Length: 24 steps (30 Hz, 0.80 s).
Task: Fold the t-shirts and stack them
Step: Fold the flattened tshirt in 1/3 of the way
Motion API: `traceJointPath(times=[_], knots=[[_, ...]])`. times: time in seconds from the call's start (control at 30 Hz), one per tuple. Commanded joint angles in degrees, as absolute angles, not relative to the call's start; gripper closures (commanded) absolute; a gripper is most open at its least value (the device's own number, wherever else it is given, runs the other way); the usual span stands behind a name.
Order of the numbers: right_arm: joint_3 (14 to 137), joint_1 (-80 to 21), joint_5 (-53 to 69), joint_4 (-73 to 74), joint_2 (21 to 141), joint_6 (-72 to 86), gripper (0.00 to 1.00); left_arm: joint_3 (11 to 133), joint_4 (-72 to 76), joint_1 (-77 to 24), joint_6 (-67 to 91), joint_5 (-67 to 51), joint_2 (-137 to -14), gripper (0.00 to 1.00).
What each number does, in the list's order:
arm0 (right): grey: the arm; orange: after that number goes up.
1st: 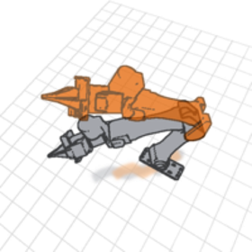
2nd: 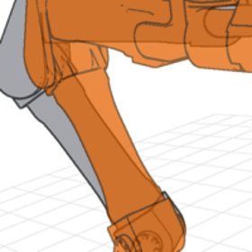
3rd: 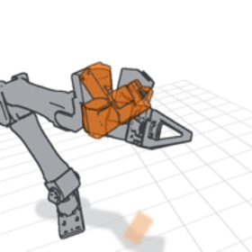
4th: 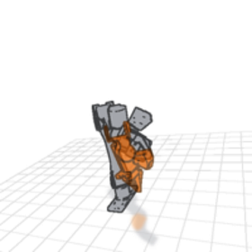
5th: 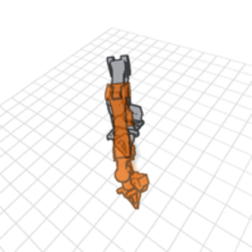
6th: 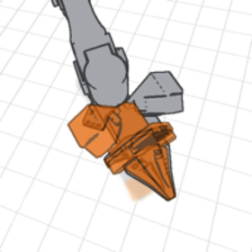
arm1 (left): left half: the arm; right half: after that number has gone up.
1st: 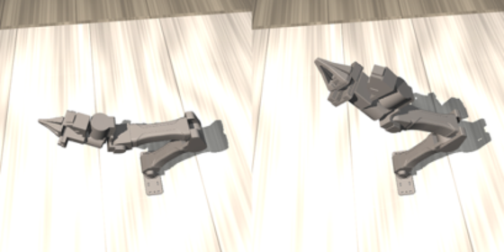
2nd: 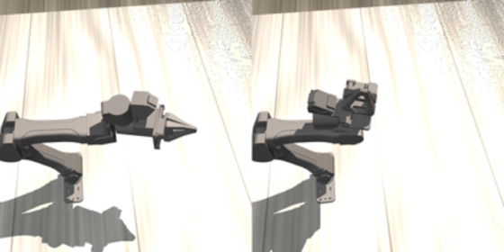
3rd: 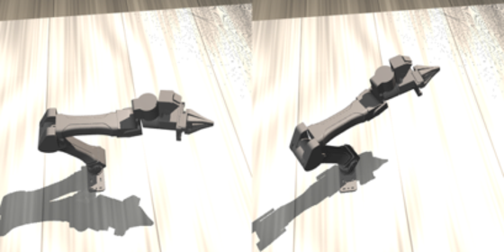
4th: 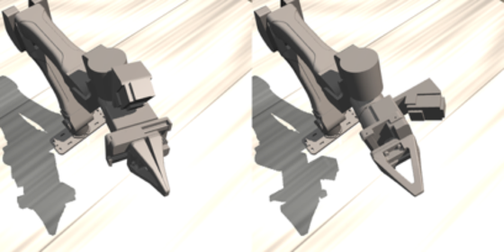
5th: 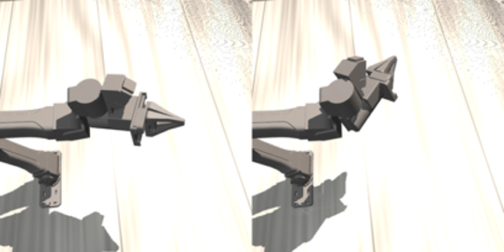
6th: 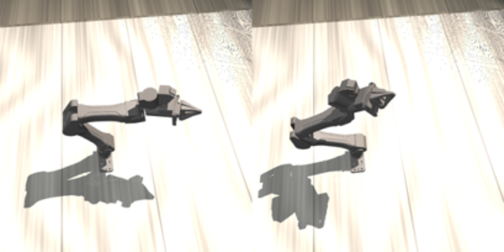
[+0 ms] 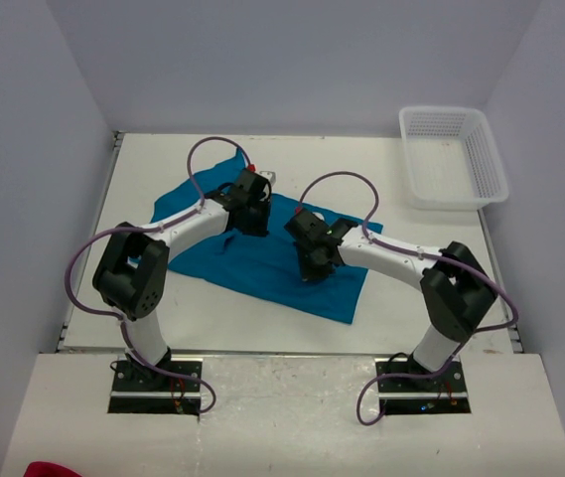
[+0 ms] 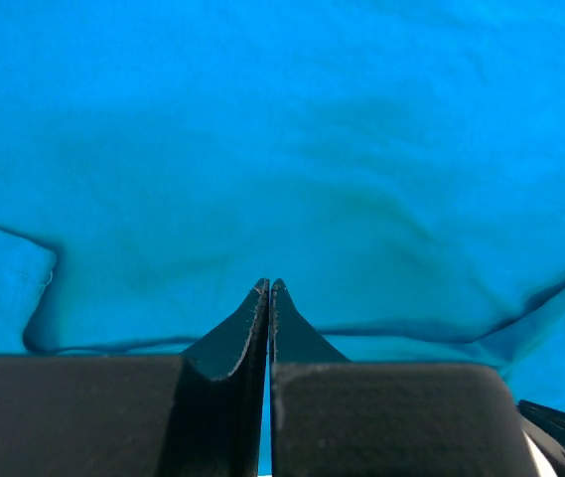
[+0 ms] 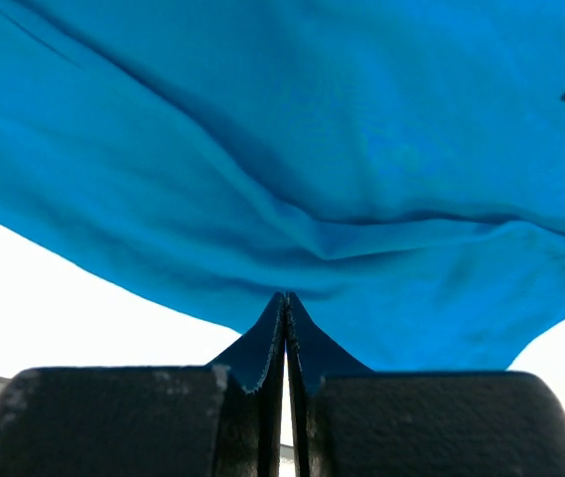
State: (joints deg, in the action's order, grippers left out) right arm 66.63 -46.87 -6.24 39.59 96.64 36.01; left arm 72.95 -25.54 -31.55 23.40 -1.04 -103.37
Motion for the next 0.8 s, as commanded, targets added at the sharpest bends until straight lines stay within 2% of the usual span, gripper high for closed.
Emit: traceJointPath(times=[0.0,0.77], knots=[[67.32,-47.02,-5.54,37.79,97.82,36.91,1.00,74.62,-24.87,-31.03,23.64,-0.44,-103.10,1.00],[71.72,-44.12,-8.88,37.97,107.49,38.32,1.00,70.75,-24.52,-30.59,23.99,1.49,-99.05,1.00]])
